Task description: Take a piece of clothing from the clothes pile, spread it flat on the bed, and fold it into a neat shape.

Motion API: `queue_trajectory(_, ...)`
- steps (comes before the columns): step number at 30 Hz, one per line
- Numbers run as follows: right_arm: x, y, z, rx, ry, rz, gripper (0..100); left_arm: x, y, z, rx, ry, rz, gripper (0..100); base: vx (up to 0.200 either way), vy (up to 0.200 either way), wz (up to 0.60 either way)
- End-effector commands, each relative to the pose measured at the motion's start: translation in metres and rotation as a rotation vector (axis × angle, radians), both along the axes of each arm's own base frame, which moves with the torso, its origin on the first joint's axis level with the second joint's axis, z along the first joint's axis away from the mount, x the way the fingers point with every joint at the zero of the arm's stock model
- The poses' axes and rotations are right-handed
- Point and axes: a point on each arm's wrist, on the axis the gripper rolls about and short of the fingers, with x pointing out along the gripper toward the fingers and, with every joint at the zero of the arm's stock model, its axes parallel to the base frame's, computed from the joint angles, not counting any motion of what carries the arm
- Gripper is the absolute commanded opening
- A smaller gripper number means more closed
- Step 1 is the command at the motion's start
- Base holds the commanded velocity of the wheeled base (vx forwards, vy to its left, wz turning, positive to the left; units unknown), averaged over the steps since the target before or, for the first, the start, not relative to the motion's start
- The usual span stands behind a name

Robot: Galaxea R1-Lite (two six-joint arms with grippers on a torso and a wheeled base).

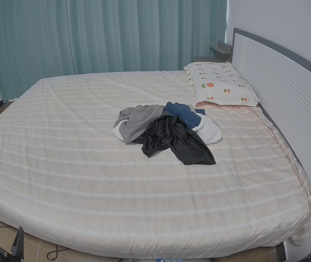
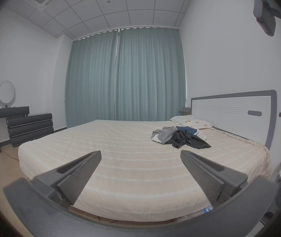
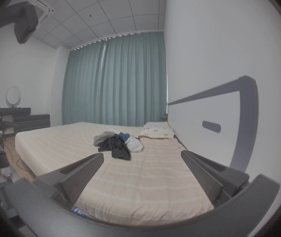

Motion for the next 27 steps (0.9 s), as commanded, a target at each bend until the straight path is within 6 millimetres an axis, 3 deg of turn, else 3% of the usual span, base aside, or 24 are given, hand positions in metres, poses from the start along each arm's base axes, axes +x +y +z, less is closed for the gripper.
queue_trajectory(1, 0.039, 0.002, 0.036, -0.002, 0.245, 0.083, 100, 0.000, 0.000, -0.005, 0.000, -0.001, 0.000, 100, 0.000, 0.000, 0.00)
queue_trajectory(5, 0.078, 0.004, 0.038, 0.010, 0.430, 0.107, 100, 0.000, 0.000, -0.005, 0.000, -0.001, 0.000, 100, 0.000, 0.000, 0.00)
queue_trajectory(10, 0.162, 0.016, 0.043, 0.018, 0.567, 0.179, 100, 0.000, 0.000, -0.005, 0.000, -0.001, 0.002, 100, 0.000, 0.000, 0.00)
queue_trajectory(11, 0.168, 0.017, 0.043, 0.022, 0.572, 0.181, 100, 0.000, 0.000, -0.005, 0.000, -0.001, 0.002, 100, 0.000, 0.000, 0.00)
queue_trajectory(12, 0.197, 0.023, 0.038, 0.036, 0.601, 0.179, 100, 0.000, 0.000, -0.005, 0.000, -0.001, 0.002, 100, 0.000, 0.000, 0.00)
queue_trajectory(16, 0.271, 0.039, 0.020, 0.071, 0.607, 0.128, 100, 0.000, 0.000, -0.005, 0.000, -0.001, 0.000, 100, 0.000, 0.000, 0.00)
queue_trajectory(17, 0.279, 0.041, 0.018, 0.076, 0.605, 0.124, 100, 0.000, 0.000, -0.005, 0.000, -0.001, 0.000, 100, 0.000, 0.000, 0.00)
queue_trajectory(18, 0.304, 0.048, 0.010, 0.103, 0.599, 0.110, 100, 0.000, 0.000, -0.005, 0.000, -0.001, 0.002, 100, 0.000, 0.000, 0.00)
queue_trajectory(21, 0.354, 0.068, -0.005, 0.164, 0.590, 0.052, 100, 0.000, 0.000, -0.005, 0.000, -0.001, 0.000, 100, 0.000, 0.000, 0.00)
queue_trajectory(24, 0.394, 0.095, -0.022, 0.270, 0.587, -0.007, 100, 0.000, 0.000, -0.005, 0.000, -0.001, 0.002, 100, 0.000, 0.000, 0.00)
queue_trajectory(25, 0.397, 0.098, -0.025, 0.275, 0.590, -0.009, 100, 0.000, 0.000, -0.005, 0.000, -0.001, 0.002, 100, 0.000, 0.000, 0.00)
queue_trajectory(27, 0.426, 0.112, -0.046, 0.311, 0.604, -0.035, 100, 0.000, 0.000, -0.005, 0.000, -0.001, 0.002, 100, 0.000, 0.000, 0.00)
